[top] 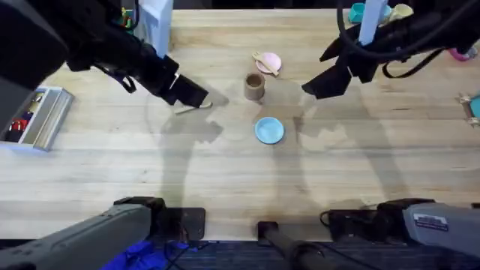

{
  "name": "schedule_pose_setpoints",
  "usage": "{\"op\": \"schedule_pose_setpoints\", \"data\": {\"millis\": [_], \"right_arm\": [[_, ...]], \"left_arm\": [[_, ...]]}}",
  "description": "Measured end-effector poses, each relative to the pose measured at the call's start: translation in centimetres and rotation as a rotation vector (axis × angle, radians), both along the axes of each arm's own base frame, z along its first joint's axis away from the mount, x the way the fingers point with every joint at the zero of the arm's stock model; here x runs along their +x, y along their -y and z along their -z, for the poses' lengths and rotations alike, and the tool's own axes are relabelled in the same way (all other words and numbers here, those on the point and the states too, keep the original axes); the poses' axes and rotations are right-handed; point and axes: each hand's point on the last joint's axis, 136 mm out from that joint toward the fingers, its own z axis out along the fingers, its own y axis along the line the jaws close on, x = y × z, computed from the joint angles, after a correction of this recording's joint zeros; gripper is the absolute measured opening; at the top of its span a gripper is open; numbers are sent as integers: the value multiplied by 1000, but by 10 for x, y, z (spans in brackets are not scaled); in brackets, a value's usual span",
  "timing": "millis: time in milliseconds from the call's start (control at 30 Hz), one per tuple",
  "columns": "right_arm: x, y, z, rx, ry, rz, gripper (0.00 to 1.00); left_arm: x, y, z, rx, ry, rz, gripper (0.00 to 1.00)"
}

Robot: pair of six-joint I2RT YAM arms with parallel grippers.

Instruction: Pick up a utensil and set it on the pink plate, then put the other utensil in the container.

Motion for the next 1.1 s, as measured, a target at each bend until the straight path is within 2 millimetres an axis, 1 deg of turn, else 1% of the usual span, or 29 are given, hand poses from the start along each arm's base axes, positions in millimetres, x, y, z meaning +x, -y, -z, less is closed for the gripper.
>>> {"op": "schedule_pose_setpoints", "data": {"millis": [100, 200, 467, 600, 767, 900, 1100], "right_arm": [[0, 0, 0, 0, 0, 0, 997], [0, 0, 0, 0, 0, 0, 996], [0, 0, 0, 0, -2, 0, 996], [-1, 0, 0, 0, -3, 0, 996], [-1, 0, 0, 0, -3, 0, 996], [-1, 0, 0, 0, -3, 0, 996], [-1, 0, 0, 0, -3, 0, 996]], "left_arm": [[-3, 0, 9, 26, -28, 59, 997], [-1, -3, 17, 54, -41, 90, 995], [14, -6, 34, 85, -49, 117, 994], [9, -6, 39, 80, -90, 114, 994], [9, -6, 42, 58, -117, 63, 994], [11, -4, 41, 46, -111, 48, 994], [9, -4, 42, 42, -124, 40, 994]]}}
